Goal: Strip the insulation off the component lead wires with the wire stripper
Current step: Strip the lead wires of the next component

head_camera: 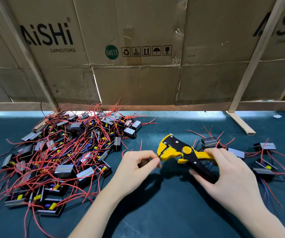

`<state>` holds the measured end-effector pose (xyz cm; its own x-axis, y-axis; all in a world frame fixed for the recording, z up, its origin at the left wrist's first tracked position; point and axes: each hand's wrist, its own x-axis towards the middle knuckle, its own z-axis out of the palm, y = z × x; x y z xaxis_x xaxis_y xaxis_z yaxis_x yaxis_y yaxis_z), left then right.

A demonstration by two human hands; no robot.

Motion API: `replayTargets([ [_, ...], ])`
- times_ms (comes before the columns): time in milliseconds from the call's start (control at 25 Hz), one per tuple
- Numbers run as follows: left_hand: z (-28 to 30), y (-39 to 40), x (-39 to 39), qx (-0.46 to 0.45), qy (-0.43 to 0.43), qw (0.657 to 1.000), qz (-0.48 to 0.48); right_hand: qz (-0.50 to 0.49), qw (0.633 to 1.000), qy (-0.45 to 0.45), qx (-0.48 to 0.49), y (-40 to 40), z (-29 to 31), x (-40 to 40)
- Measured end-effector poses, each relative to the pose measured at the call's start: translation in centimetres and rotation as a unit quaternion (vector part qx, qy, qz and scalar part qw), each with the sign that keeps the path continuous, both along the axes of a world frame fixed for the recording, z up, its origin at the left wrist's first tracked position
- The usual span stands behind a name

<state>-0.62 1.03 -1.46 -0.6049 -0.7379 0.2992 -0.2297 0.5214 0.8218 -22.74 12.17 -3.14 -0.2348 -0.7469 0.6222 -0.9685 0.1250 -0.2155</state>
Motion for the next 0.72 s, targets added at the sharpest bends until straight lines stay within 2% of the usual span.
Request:
replayTargets([
  [720,0.13,0.05,0.08,-0.007,-0.015,1.0,-0.01,0.029,0.999,-0.011,-0.009,0.26,0.28,-0.01],
])
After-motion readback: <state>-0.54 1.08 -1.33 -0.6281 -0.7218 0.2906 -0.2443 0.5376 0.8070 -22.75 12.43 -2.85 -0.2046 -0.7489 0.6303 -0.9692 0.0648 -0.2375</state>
